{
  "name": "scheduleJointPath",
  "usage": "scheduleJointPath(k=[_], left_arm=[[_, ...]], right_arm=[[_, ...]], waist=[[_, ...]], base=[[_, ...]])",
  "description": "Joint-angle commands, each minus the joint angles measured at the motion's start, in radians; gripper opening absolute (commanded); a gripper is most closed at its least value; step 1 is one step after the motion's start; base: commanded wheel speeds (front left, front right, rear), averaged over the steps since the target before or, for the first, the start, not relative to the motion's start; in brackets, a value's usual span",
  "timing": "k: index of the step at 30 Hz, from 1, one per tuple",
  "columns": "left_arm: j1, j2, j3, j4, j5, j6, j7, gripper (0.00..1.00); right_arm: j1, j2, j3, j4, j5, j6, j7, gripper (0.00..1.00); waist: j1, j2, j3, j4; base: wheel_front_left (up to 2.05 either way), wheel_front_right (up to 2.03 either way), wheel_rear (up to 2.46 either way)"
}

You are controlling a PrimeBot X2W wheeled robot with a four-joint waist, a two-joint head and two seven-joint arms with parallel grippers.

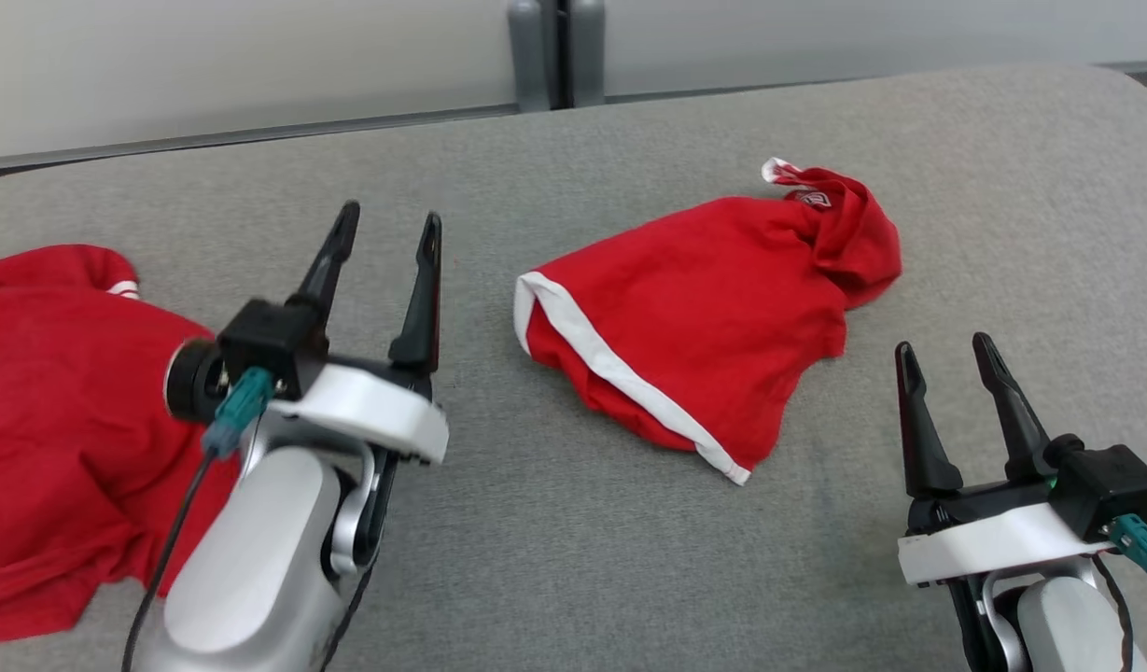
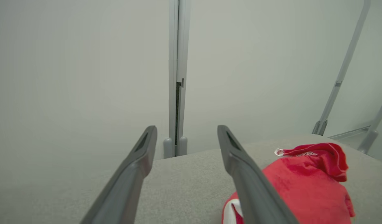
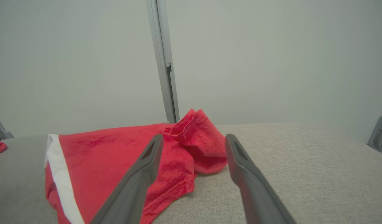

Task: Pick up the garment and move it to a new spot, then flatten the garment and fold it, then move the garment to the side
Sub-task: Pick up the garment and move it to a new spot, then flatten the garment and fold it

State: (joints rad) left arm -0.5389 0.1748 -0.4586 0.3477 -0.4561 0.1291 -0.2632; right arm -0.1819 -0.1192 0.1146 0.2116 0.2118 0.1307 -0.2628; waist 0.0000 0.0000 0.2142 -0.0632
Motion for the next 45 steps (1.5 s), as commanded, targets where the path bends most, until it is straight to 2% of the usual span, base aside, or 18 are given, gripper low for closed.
scheduleJointPath(k=[1,4,8,12,17,21,30,40,41,42,43,45], left_arm=[[0.039,0.001,0.015,-0.016,0.014,-0.004,-0.002,1.0],[0.159,-0.021,0.072,-0.065,0.039,0.006,-0.002,1.0],[0.303,-0.069,0.127,-0.111,0.074,-0.009,-0.001,1.0],[0.369,-0.106,0.161,-0.132,0.11,-0.032,-0.001,1.0],[0.38,-0.117,0.185,-0.131,0.141,-0.062,-0.001,1.0],[0.372,-0.123,0.194,-0.127,0.146,-0.075,-0.001,1.0],[0.353,-0.123,0.156,-0.127,0.103,-0.052,-0.001,1.0],[0.306,-0.123,0.125,-0.117,0.095,-0.041,-0.001,1.0],[0.303,-0.123,0.123,-0.116,0.094,-0.041,-0.001,1.0],[0.302,-0.123,0.122,-0.114,0.092,-0.039,-0.001,1.0],[0.301,-0.123,0.122,-0.112,0.092,-0.038,-0.001,1.0],[0.307,-0.123,0.127,-0.105,0.096,-0.038,-0.001,1.0]], right_arm=[[0.012,-0.009,0.001,0.001,-0.005,0.0,-0.003,1.0],[0.031,-0.018,-0.001,0.009,-0.003,0.0,-0.003,1.0],[0.046,-0.013,0.001,0.017,0.011,0.0,-0.003,1.0],[0.056,-0.019,0.017,0.024,0.006,0.0,-0.003,1.0],[0.051,-0.036,0.062,0.029,0.027,0.0,-0.003,1.0],[0.054,-0.077,0.15,0.057,0.029,0.0,-0.003,1.0],[0.014,-0.135,0.313,0.2,0.054,0.0,0.012,1.0],[-0.076,-0.131,0.326,0.333,0.009,0.0,0.004,1.0],[-0.081,-0.128,0.321,0.344,0.011,0.0,0.004,0.76],[-0.087,-0.127,0.314,0.352,0.013,0.0,0.004,0.29],[-0.093,-0.127,0.305,0.358,0.01,0.0,0.002,0.0],[-0.097,-0.122,0.29,0.369,0.006,0.0,0.0,0.0]], waist=[[0.0,0.0,-0.052,0.059],[0.0,0.0,-0.077,0.086],[0.0,0.0,-0.097,0.105],[0.0,0.0,-0.106,0.119],[0.0,0.0,-0.106,0.125],[0.0,0.0,-0.096,0.129],[0.0,0.0,-0.046,0.148],[0.0,0.0,0.016,0.174],[0.0,0.0,0.017,0.175],[0.0,0.0,0.017,0.174],[0.0,0.0,0.016,0.172],[0.0,0.0,0.01,0.163]], base=[[0.0,0.0,0.0],[0.0,0.0,0.0],[0.0,0.0,0.0],[0.0,0.0,0.0],[0.0,0.0,0.0],[0.0,0.0,0.0],[0.0,0.0,0.0],[0.0,0.0,0.0],[0.0,0.0,0.0],[0.0,0.0,0.0],[0.0,0.0,0.0],[0.0,0.0,0.0]])
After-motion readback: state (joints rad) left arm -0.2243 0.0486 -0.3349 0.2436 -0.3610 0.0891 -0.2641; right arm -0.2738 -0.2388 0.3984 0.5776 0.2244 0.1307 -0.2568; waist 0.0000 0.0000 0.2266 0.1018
